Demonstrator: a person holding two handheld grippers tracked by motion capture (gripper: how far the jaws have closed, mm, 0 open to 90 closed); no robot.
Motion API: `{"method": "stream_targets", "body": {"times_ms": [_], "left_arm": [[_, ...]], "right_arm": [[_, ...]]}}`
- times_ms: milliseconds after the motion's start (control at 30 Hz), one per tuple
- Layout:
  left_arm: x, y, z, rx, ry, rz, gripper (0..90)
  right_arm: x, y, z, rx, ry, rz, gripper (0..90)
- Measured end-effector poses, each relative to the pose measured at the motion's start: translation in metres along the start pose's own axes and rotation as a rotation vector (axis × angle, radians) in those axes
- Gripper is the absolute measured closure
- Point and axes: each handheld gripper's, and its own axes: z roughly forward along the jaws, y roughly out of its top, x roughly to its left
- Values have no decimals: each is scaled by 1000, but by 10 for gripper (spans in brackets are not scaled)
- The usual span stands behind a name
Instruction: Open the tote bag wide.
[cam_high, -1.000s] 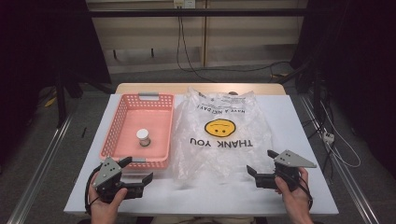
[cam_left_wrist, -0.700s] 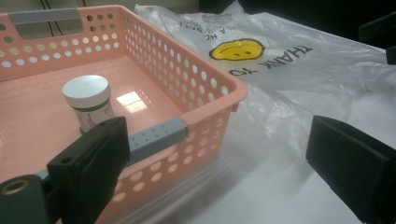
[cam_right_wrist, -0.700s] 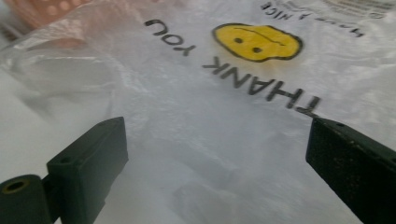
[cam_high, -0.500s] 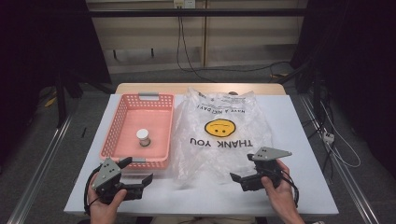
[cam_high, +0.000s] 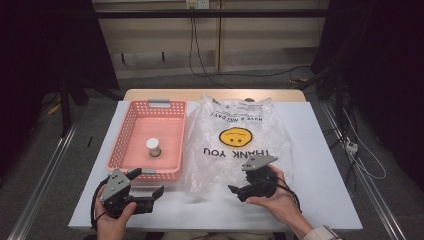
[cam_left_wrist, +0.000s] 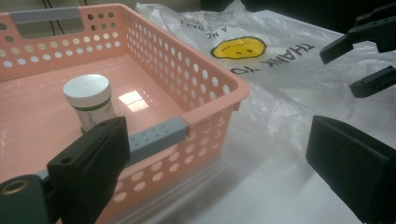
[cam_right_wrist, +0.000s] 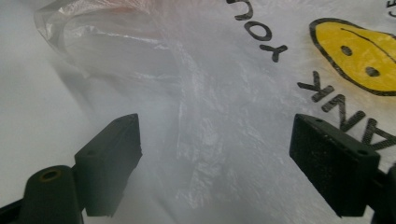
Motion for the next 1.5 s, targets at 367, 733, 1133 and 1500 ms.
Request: {"method": "stream_targets", "body": {"times_ms": [367, 733, 1133, 1500], "left_arm": [[-1, 0, 0, -4, -15, 6, 60], [-2, 0, 1, 13, -19, 16, 60], [-2, 0, 2, 16, -22, 20, 60], [-1, 0, 1, 14, -23, 18, 60]], "right_arm": [[2, -11, 23, 128, -54, -36, 257], [-20, -12, 23, 114, -22, 100, 695], [-29, -12, 23, 108, -39, 177, 900], [-31, -7, 6, 19, -69, 205, 900]]}}
